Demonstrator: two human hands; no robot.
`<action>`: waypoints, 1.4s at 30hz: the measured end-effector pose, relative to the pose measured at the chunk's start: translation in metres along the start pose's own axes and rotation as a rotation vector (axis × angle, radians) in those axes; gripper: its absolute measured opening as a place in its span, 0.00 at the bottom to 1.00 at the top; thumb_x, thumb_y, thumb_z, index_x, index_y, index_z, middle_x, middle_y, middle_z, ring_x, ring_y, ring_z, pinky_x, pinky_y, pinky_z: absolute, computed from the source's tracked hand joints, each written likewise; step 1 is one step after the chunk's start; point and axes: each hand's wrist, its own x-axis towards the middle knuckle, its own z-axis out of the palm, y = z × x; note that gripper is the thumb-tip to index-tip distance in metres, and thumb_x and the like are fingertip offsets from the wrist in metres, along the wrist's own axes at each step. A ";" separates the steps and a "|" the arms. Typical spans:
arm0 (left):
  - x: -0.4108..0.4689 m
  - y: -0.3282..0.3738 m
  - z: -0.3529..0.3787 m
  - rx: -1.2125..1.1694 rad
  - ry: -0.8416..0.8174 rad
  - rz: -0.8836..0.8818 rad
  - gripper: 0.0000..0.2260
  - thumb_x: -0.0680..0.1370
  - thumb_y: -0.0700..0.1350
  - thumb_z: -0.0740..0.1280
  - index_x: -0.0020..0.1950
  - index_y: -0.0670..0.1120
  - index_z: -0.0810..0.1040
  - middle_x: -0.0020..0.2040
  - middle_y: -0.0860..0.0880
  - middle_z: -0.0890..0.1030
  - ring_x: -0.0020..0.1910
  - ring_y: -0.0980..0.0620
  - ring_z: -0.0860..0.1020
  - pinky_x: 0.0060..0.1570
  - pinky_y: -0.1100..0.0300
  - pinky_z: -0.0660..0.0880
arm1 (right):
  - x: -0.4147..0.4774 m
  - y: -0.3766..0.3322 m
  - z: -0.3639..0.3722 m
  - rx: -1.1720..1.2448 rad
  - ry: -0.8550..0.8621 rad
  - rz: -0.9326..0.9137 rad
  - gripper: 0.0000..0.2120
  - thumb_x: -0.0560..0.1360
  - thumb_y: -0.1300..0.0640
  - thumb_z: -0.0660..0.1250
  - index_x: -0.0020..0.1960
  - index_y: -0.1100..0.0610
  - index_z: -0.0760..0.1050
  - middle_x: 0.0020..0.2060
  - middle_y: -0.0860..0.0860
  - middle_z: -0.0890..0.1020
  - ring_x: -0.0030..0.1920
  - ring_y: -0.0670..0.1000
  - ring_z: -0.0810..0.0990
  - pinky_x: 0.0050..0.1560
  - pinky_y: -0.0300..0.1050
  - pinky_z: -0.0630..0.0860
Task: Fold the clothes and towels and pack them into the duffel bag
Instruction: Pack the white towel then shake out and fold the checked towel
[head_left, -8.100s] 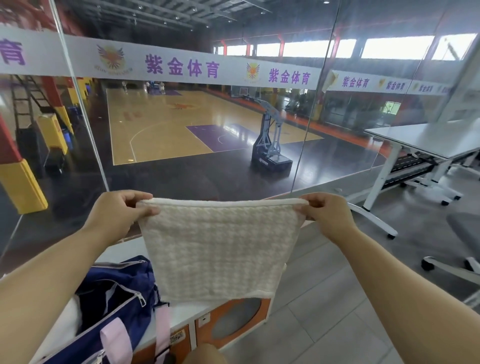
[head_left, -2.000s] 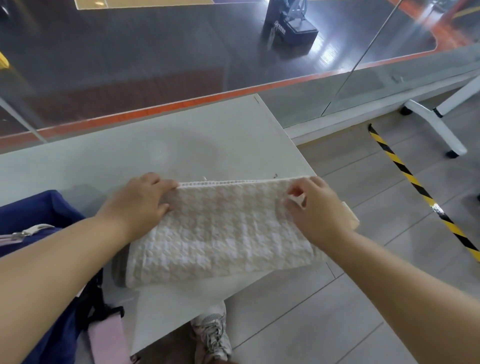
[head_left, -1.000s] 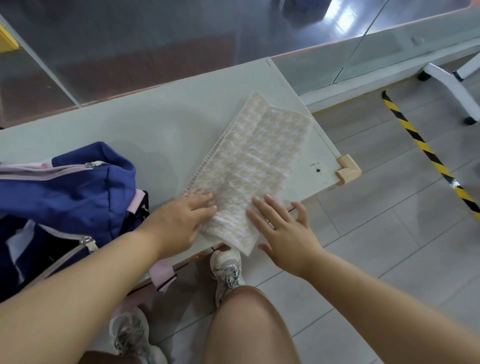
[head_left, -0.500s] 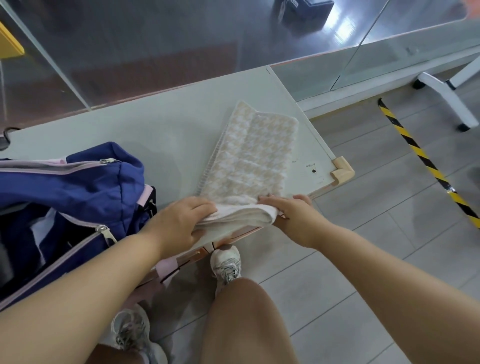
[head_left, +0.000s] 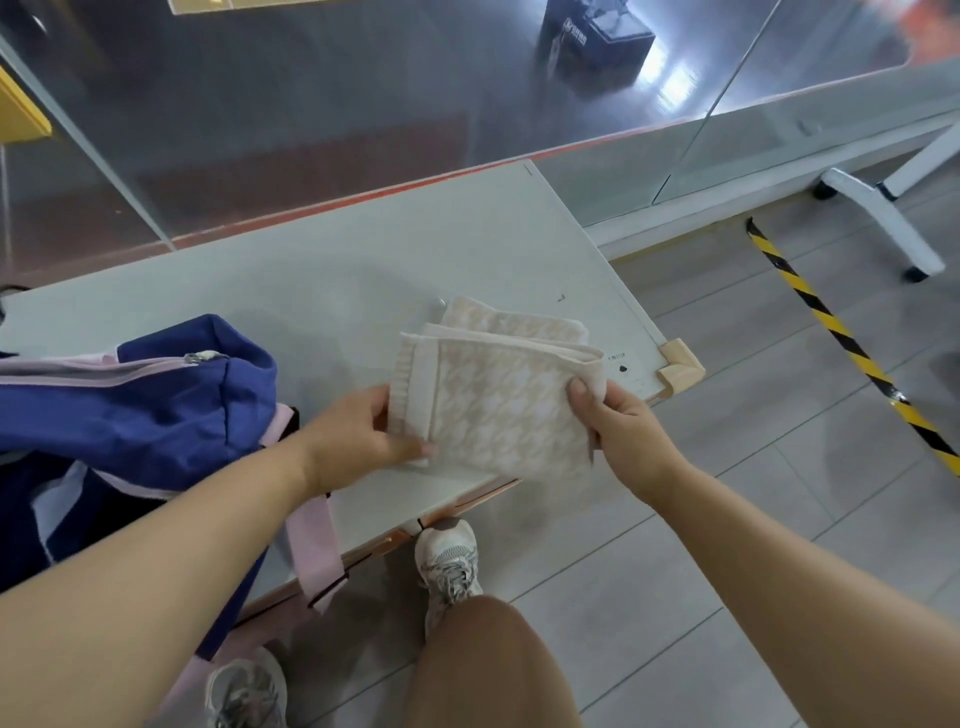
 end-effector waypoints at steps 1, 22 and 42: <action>0.007 -0.001 0.002 0.005 0.013 0.001 0.13 0.72 0.39 0.72 0.53 0.53 0.76 0.48 0.57 0.82 0.44 0.67 0.80 0.43 0.73 0.75 | 0.004 -0.002 0.000 0.012 0.052 -0.016 0.10 0.79 0.53 0.60 0.51 0.57 0.77 0.37 0.45 0.84 0.36 0.46 0.83 0.33 0.36 0.77; 0.088 0.007 0.014 0.188 0.343 -0.104 0.13 0.71 0.53 0.72 0.51 0.53 0.74 0.43 0.56 0.81 0.47 0.51 0.80 0.46 0.57 0.73 | 0.096 -0.005 -0.010 -0.473 0.386 0.224 0.19 0.79 0.41 0.56 0.53 0.58 0.68 0.40 0.50 0.74 0.50 0.57 0.76 0.46 0.48 0.68; 0.053 -0.013 0.028 1.228 0.168 0.481 0.19 0.70 0.44 0.55 0.52 0.40 0.81 0.50 0.42 0.83 0.49 0.42 0.82 0.46 0.48 0.80 | 0.022 0.040 -0.007 -1.390 0.118 -0.539 0.30 0.58 0.62 0.80 0.58 0.60 0.76 0.54 0.56 0.82 0.48 0.60 0.82 0.36 0.54 0.80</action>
